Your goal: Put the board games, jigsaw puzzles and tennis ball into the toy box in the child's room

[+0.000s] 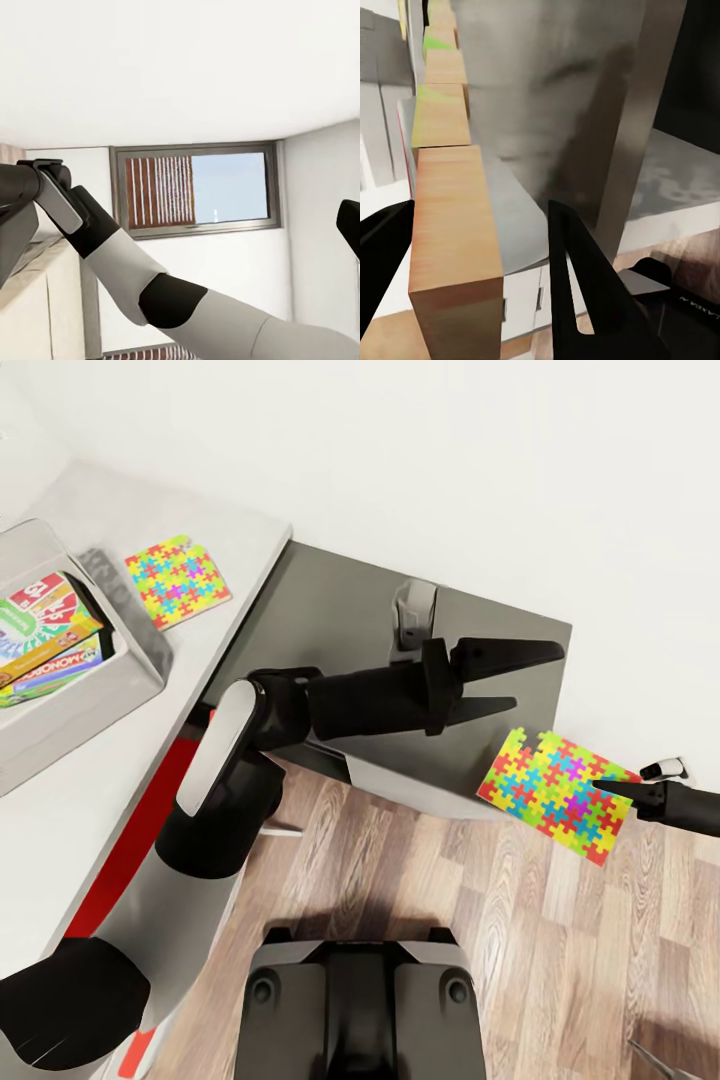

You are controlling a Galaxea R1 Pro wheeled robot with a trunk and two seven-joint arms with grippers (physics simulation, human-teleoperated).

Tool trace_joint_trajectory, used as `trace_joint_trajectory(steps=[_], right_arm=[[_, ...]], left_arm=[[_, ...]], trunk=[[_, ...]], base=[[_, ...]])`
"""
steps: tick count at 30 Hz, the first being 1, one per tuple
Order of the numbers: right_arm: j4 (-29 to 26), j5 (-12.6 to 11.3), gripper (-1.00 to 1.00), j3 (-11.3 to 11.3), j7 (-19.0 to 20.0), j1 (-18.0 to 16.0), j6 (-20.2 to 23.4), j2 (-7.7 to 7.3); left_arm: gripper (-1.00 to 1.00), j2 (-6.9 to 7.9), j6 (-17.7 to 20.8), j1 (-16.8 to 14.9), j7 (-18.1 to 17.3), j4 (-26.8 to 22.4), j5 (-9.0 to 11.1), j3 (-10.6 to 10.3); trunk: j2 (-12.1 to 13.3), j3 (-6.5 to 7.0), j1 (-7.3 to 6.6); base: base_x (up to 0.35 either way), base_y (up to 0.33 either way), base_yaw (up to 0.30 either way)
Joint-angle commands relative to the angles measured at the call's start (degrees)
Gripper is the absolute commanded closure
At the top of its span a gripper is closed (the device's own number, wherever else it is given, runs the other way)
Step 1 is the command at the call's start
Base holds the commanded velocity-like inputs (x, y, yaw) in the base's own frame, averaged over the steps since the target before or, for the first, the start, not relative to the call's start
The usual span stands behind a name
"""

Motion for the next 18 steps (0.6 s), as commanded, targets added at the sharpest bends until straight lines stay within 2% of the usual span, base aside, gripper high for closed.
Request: trace_joint_trajectory(steps=[1,5,9,18], right_arm=[[0.0,-0.4,1.0,0.2,0.0,-0.1,0.4,-0.12],[-0.6,-0.5,1.0,0.3,0.2,0.2,0.5,-0.94],[-2.0,-0.6,1.0,0.3,0.9,1.5,0.5,-2.85],[-3.9,-0.7,1.0,0.2,2.5,2.9,0.5,-4.23]], left_arm=[[-1.0,-0.02,0.1,0.0,0.6,0.0,0.6,0.0],[-1.0,0.06,0.1,0.0,0.6,0.0,0.5,0.0],[-1.0,0.1,0.1,0.0,0.6,0.0,0.4,0.0],[-1.0,0.15,0.1,0.0,0.7,0.0,0.2,0.0]], trunk=[[-0.1,0.03,0.04],[-0.1,0.4,0.04],[-0.1,0.77,0.04],[-0.1,1.6,0.04]], base=[[0.0,0.0,0.0],[0.0,0.0,0.0],[0.0,0.0,0.0],[0.0,0.0,0.0]])
